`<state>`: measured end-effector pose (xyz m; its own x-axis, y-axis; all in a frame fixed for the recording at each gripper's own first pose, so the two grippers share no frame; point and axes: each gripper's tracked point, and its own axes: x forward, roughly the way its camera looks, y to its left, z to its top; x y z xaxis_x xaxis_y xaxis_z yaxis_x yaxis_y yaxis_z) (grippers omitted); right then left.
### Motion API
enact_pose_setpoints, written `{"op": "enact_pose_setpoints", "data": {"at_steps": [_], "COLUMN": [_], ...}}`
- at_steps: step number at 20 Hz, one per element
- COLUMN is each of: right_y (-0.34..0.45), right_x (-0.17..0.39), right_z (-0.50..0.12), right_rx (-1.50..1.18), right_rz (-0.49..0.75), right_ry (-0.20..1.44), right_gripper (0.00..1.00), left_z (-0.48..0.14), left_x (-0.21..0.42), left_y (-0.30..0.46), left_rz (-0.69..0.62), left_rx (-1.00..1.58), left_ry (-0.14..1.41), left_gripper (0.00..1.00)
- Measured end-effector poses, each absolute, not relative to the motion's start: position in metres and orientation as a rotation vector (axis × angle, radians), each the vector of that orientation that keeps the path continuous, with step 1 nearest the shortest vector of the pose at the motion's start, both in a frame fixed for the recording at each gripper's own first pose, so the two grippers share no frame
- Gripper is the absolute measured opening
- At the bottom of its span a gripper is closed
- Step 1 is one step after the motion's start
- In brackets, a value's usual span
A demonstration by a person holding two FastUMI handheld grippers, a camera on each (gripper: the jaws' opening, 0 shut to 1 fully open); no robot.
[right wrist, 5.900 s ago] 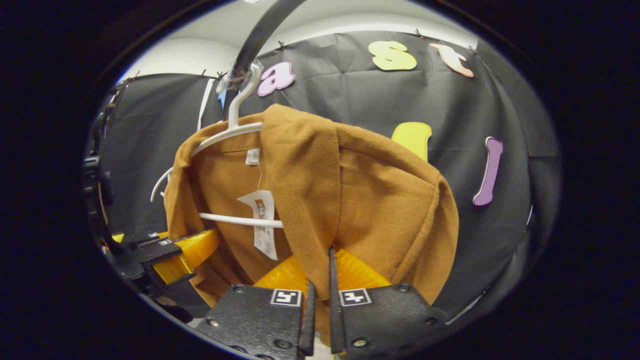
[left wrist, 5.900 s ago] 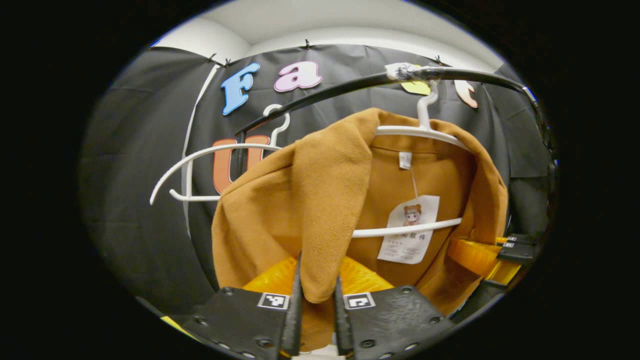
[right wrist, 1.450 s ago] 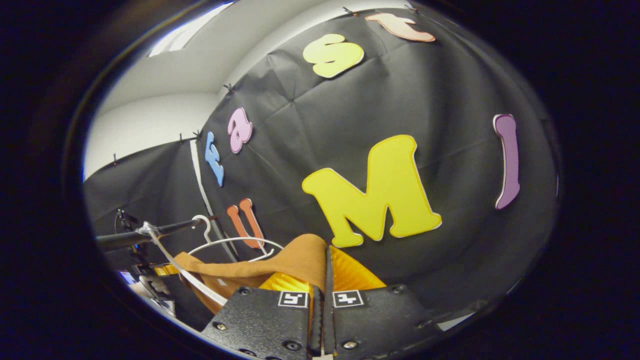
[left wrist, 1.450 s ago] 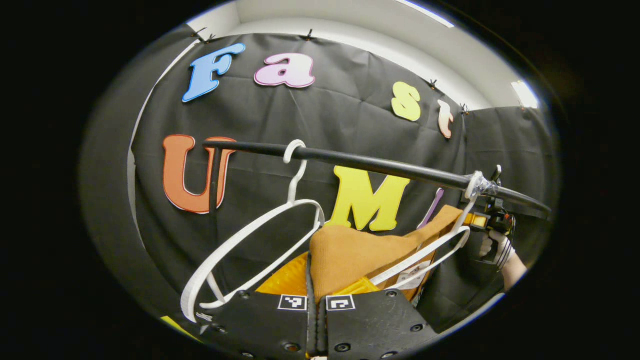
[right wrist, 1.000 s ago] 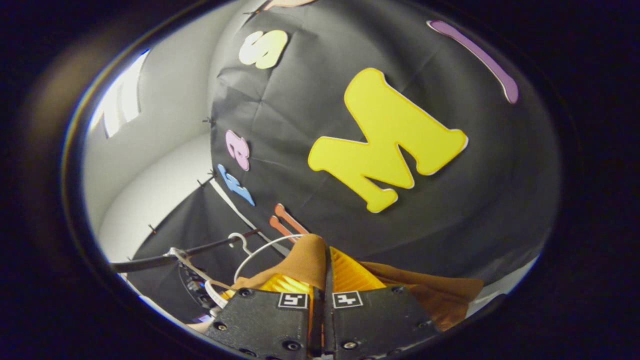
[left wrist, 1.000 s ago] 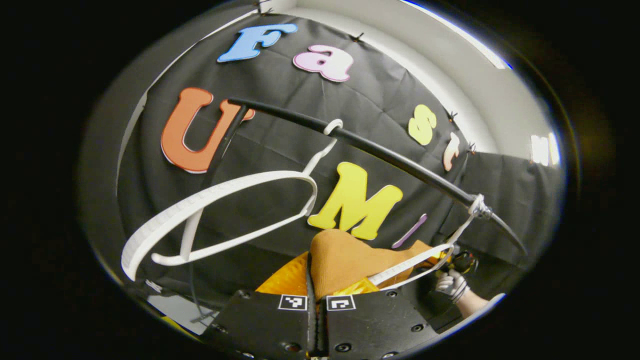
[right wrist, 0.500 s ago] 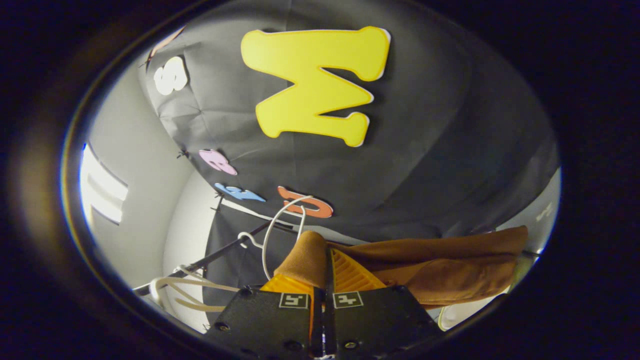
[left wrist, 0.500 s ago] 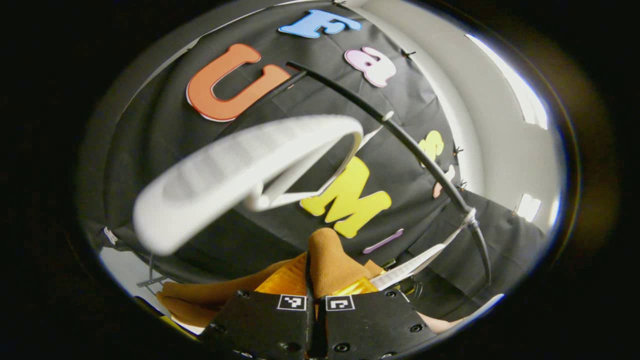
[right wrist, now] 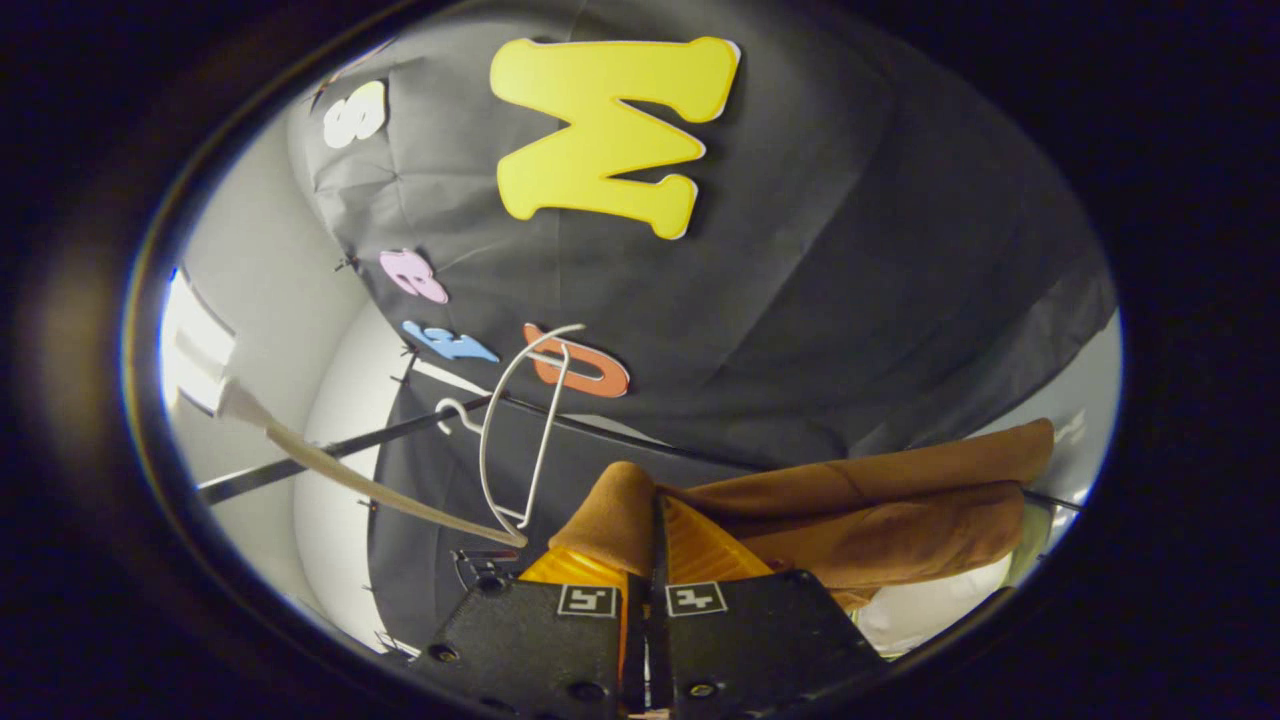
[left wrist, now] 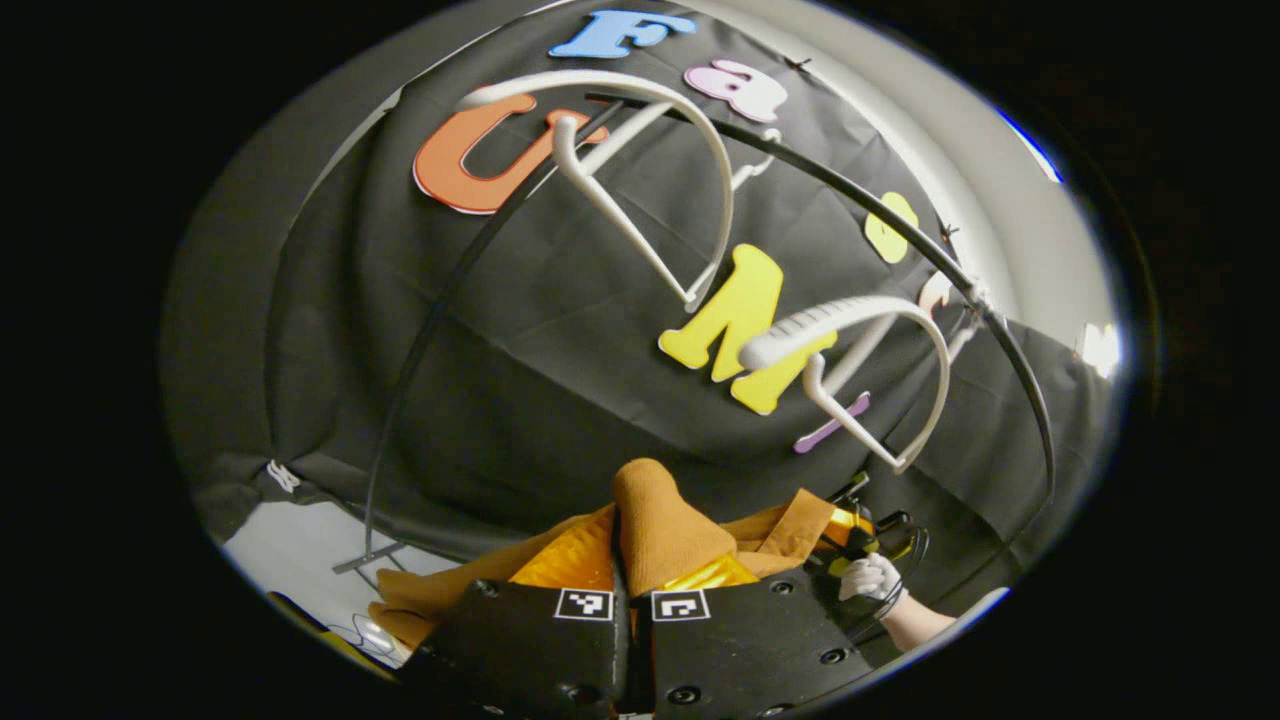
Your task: Grasp the clothes on the hanger with both hands and then place them into the laundry hamper below.
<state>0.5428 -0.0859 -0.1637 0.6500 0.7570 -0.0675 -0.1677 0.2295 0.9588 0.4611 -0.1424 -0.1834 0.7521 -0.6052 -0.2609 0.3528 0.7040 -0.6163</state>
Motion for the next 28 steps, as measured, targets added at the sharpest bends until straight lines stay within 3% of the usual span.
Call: {"op": "enact_pose_setpoints", "data": {"at_steps": [10,18,22,28], "right_y": [0.007,0.085,0.093,0.067], "right_x": [0.410,0.336,0.325,0.348], "right_z": [-0.109,-0.060,-0.086,-0.149], "right_rx": [1.005,0.910,0.881,0.793], "right_rz": [0.752,0.842,0.836,0.686], "right_ry": [0.537,0.474,0.491,0.533], "right_gripper": [0.05,0.05,0.05,0.05], "left_z": [-0.110,-0.064,-0.088,-0.144], "left_x": [0.358,0.301,0.287,0.297], "left_y": [-0.203,-0.179,-0.173,-0.196], "left_rz": [-0.703,-0.669,-0.661,-0.675], "left_rx": [-0.434,-0.383,-0.342,-0.296], "left_ry": [0.389,0.275,0.293,0.373], "left_gripper": [0.00,0.00,0.00,0.00]}}
